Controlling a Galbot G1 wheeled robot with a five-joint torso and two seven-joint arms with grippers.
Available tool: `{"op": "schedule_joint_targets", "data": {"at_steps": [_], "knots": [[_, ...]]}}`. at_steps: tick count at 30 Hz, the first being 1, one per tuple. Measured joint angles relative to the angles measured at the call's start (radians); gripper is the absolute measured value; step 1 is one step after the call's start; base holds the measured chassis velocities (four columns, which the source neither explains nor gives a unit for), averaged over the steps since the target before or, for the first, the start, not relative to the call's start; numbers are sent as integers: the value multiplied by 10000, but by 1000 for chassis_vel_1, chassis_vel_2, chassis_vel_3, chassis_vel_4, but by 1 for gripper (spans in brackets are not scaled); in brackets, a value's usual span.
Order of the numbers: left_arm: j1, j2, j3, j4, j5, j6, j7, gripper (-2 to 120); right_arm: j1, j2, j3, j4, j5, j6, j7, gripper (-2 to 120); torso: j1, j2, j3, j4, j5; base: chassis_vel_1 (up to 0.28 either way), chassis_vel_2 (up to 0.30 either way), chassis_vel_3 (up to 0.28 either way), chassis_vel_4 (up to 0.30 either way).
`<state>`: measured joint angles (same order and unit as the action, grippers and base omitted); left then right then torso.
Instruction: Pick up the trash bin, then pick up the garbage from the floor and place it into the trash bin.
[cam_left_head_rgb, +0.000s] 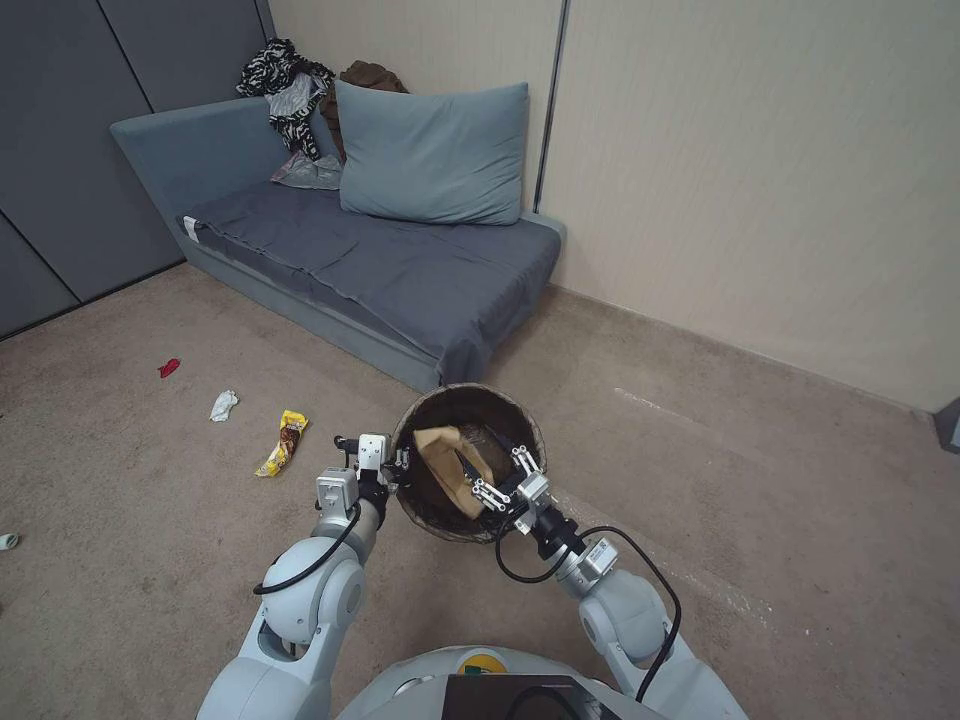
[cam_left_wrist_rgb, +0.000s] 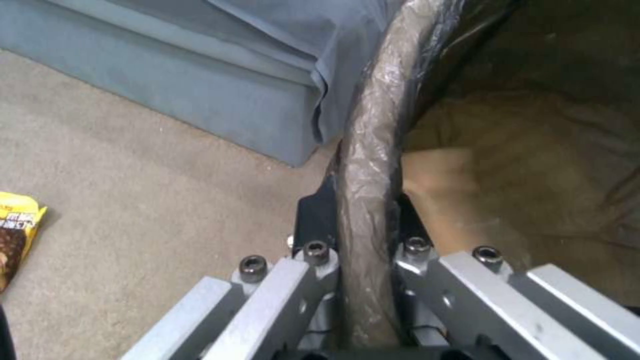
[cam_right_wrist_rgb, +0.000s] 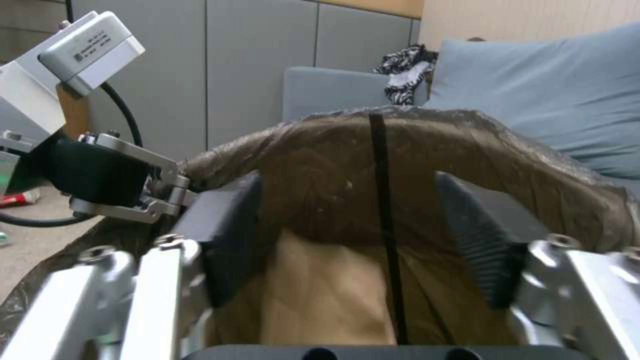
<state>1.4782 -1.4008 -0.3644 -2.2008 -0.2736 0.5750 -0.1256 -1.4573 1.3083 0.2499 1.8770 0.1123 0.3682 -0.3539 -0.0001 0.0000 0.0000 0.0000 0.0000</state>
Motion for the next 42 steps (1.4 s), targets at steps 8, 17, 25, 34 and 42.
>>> {"op": "schedule_joint_targets", "data": {"at_steps": [8, 17, 25, 34, 42], "knots": [[-3, -9, 0, -30, -6, 14, -2, 3, -42, -13, 43, 4, -8, 33, 0, 94, 0, 0, 0, 0, 0, 0, 0, 0, 0], [-9, -11, -9, -51, -12, 22, -6, 3, -39, -15, 89, 33, -4, 40, 0, 100, 0, 0, 0, 0, 0, 0, 0, 0, 0], [17, 7, -95, -18, -6, -1, 10, 3, -83, 46, 339, 921, 94, 90, 217, 100, 0, 0, 0, 0, 1, 0, 0, 0, 0], [110, 23, -242, 75, 615, -256, 110, 3, -330, 423, 1120, 2899, -146, -557, 2278, 100, 0, 0, 0, 2, 0, 0, 0, 0, 0], [214, 52, -398, 82, 624, -498, 48, 3, -942, 956, 1915, 2047, -482, -907, 4209, 100, 0, 0, 0, -1, 0, 0, 0, 0, 0]]}}
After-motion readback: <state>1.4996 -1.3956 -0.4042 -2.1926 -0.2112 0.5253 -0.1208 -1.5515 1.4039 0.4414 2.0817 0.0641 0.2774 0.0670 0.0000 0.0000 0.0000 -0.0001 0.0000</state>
